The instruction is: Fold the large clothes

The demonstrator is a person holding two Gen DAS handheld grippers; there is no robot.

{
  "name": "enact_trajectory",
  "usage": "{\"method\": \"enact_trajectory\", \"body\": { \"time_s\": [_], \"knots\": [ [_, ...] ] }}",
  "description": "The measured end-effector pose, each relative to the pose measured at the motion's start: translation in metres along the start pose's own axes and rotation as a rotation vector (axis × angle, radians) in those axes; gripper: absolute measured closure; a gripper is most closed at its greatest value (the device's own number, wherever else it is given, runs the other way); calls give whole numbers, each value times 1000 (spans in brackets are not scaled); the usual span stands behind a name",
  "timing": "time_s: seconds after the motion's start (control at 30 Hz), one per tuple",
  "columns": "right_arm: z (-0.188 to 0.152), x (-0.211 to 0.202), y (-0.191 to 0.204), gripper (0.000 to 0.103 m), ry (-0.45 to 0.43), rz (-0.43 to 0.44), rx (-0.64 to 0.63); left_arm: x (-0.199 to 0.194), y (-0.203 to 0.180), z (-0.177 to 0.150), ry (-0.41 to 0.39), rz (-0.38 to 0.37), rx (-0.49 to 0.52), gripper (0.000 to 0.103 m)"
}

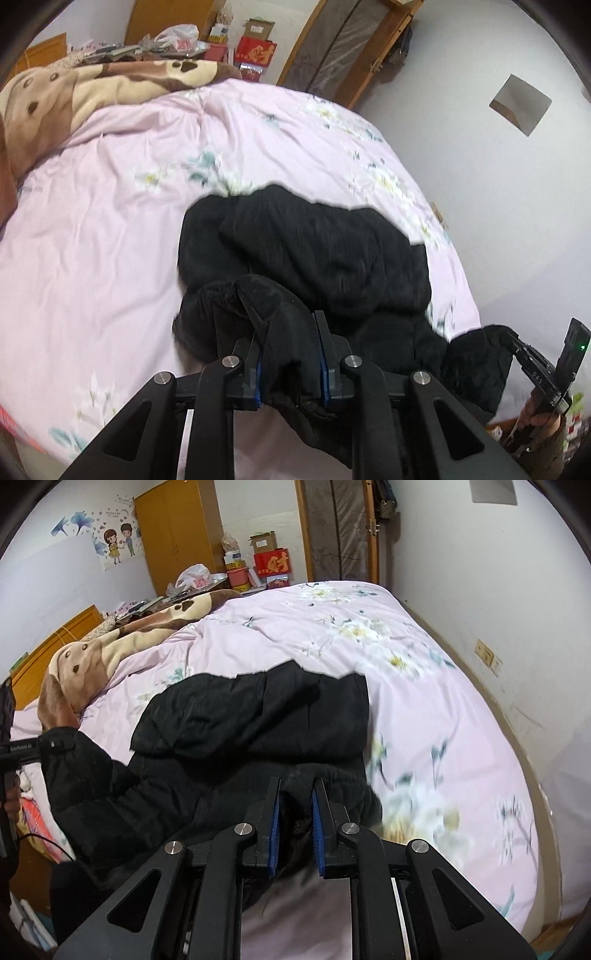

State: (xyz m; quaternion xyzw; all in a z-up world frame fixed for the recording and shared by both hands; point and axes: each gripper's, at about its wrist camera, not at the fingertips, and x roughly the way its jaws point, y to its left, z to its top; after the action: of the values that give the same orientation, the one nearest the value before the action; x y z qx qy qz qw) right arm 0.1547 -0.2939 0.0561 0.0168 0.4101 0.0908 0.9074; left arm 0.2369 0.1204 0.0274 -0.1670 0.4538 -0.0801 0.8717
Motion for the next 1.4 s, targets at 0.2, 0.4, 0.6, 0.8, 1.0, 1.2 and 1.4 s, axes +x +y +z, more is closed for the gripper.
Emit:
{"method": "enact_trajectory", "body": {
  "time_s": [0.2,0.4,0.6,0.8,1.0,1.2,1.4],
  "knots": [
    [55,30,-9,88,-6,-20,15,28,3,56,-34,71,-8,82],
    [106,77,-21,88,38,-28,26,79,25,103,10,109,-86,81],
    [146,135,-36,87,134,-39,75,133,51,137,87,129,-170,79],
    [178,172,-52,82,164,-97,175,156,75,157,92,114,-259,72],
    [187,163,-60,81,78,-133,152,116,92,168,-116,104,-239,47],
    [167,145,-70,52,10,-68,50,106,106,155,-68,65,-116,29],
    [127,171,-82,36,95,35,6,154,103,120,62,43,-32,29]
  ]
}}
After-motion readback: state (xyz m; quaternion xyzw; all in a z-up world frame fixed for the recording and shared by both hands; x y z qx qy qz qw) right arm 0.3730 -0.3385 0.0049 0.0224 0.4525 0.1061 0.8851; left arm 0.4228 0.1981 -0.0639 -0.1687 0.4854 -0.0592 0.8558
